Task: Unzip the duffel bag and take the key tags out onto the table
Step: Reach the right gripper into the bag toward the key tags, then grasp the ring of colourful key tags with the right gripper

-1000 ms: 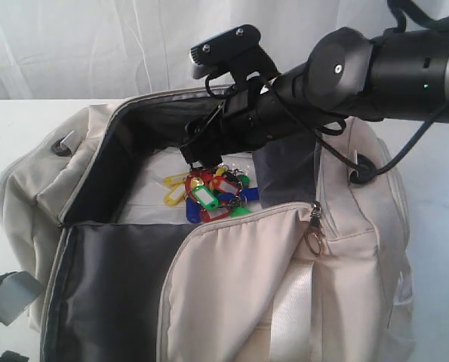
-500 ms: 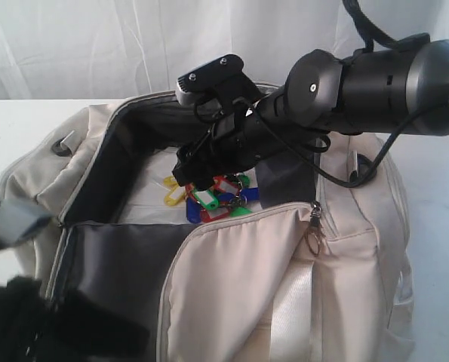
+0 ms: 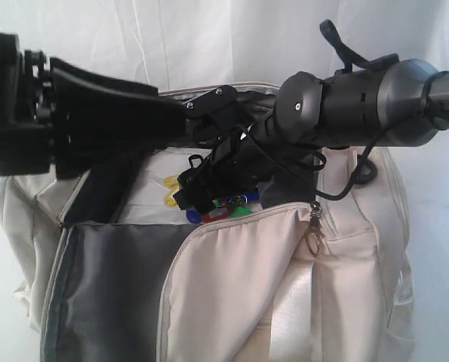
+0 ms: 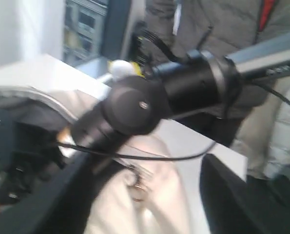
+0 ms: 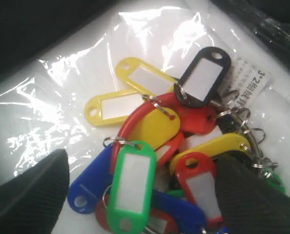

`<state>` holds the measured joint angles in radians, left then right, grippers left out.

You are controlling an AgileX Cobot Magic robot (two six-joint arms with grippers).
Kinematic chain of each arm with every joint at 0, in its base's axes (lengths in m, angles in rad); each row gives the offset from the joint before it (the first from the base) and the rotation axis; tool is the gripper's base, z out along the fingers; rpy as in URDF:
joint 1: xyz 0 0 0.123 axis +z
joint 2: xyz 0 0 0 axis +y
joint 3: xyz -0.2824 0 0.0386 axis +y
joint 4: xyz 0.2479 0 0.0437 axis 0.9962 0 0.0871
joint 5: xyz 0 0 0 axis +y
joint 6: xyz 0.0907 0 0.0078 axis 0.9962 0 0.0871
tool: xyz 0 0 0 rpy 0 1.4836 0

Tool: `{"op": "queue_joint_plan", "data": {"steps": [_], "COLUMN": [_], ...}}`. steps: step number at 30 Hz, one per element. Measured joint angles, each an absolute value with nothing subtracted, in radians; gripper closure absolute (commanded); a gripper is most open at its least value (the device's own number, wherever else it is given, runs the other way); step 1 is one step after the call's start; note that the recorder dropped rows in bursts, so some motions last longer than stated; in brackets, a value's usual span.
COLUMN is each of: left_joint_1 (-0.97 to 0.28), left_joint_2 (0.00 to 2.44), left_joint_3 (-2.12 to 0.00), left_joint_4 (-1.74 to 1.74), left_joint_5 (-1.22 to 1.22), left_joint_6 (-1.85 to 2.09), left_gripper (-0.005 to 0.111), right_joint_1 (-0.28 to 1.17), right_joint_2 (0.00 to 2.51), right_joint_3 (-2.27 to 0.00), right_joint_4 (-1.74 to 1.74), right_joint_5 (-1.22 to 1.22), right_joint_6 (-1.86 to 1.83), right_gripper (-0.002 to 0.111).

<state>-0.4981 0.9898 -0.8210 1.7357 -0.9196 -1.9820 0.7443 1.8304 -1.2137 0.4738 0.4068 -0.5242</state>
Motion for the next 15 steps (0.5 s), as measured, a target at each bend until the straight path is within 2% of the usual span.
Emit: {"op": "queue_joint_plan", "data": {"steps": [3, 6, 11, 15], "left_joint_1": [-0.498, -0.498, -0.498, -0.498], "left_joint_2": [0.990, 0.990, 0.990, 0.990], "left_joint_3": [-0.831, -0.831, -0.831, -0.831], "left_joint_4": [1.736, 1.738, 1.740, 1.742], "left_joint_5": [-0.762, -0.612, -0.306, -0.059], "left_joint_6": [-1.889, -1.813, -1.762, -1.732], "left_gripper": [0.075, 0.085, 0.095, 0.098], "right_joint_1": [0.744, 0.744, 0.744, 0.745], "right_joint_2": [1.839, 1.849, 1.868, 1.885], "right_joint_3": [-1.214, -1.218, -1.223, -1.227], "right_joint_4": [0.474, 0.474, 0.466, 0.439], "right_joint_5": [0.393, 0.365, 0.339, 0.327], "right_joint_6": [-0.524, -0.524, -0.524, -0.524], "right_gripper": [0.032, 0.038, 0.050, 0.053]}}
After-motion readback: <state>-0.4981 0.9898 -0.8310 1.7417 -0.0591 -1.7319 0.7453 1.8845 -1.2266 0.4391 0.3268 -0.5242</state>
